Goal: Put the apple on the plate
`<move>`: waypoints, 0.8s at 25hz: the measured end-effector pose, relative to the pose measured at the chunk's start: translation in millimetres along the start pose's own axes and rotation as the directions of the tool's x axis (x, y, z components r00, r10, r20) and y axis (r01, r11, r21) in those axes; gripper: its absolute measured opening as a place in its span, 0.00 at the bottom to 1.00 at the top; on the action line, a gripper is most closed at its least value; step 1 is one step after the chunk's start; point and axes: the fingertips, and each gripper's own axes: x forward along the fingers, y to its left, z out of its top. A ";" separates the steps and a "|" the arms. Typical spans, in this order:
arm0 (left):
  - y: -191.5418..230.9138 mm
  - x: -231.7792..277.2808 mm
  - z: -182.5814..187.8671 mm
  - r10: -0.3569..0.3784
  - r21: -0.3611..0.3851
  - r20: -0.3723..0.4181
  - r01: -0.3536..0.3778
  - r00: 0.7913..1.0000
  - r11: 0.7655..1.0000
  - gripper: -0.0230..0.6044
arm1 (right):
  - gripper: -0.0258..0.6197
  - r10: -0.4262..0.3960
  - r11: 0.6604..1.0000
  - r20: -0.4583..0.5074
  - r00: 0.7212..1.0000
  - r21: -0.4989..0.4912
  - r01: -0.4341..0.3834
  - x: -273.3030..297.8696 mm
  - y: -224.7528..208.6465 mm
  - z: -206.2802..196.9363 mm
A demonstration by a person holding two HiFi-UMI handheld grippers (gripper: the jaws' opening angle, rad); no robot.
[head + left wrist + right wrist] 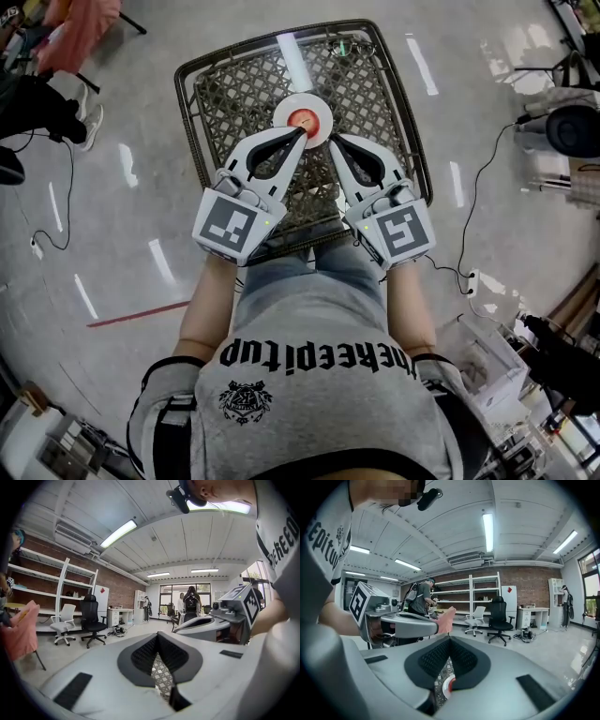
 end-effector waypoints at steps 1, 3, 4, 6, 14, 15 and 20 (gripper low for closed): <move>0.0 -0.9 0.3 0.000 0.001 0.001 0.000 1.000 1.000 0.07 | 0.03 0.001 1.000 0.003 1.000 -0.003 -0.001 -0.3 1.0 1.5; 1.2 -2.4 1.2 0.000 0.000 0.002 0.000 1.000 1.000 0.07 | 0.03 0.003 1.000 0.010 1.000 -0.005 -0.003 0.3 2.8 5.8; 2.0 -3.0 1.6 -0.001 -0.001 0.003 0.001 1.000 1.000 0.07 | 0.03 0.004 1.000 0.015 1.000 -0.003 -0.004 0.9 3.6 7.8; 3.4 -3.7 3.2 -0.003 -0.001 0.011 0.003 1.000 1.000 0.07 | 0.03 0.005 1.000 0.022 1.000 -0.003 -0.004 2.0 5.0 10.6; 2.6 -7.4 8.9 -0.010 0.018 0.040 0.009 0.999 1.000 0.07 | 0.03 0.014 1.000 0.034 0.999 -0.008 -0.013 0.8 11.3 17.4; 2.0 -8.2 8.6 -0.010 0.015 0.034 0.009 0.999 1.000 0.07 | 0.03 0.014 1.000 0.037 0.999 -0.005 -0.014 0.2 11.7 18.1; -0.5 -10.0 8.9 -0.010 -0.003 0.021 0.010 1.000 1.000 0.07 | 0.03 0.013 1.000 0.051 0.999 0.000 -0.013 -1.7 12.0 23.0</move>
